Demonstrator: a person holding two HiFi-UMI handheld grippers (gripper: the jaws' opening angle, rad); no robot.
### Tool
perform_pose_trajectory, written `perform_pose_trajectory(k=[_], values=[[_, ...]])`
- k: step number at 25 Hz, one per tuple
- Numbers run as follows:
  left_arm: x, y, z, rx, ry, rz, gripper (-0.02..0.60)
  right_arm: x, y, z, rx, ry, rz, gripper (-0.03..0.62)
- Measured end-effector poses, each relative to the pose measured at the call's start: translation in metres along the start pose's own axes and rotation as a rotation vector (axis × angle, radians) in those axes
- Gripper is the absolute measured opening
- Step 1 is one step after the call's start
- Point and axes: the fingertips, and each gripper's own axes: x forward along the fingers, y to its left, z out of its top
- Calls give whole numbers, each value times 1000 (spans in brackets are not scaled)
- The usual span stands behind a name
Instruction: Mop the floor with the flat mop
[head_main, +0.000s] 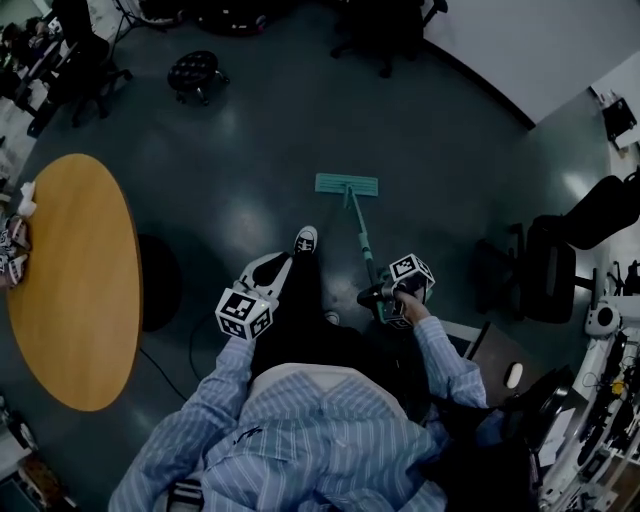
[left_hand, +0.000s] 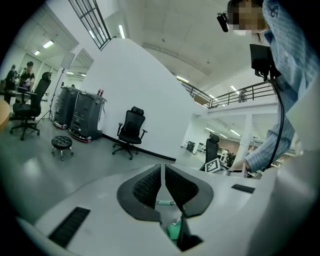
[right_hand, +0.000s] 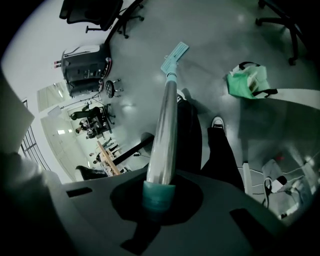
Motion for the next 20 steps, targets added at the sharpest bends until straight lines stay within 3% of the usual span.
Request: perform_pose_trajectory(k=[11, 20], values=[[-18, -52, -15, 26, 3, -75, 28, -12, -88, -125, -32, 66, -49, 8], [8, -67, -25, 35, 33, -120, 29, -34, -124, -148, -73, 122, -132, 8]])
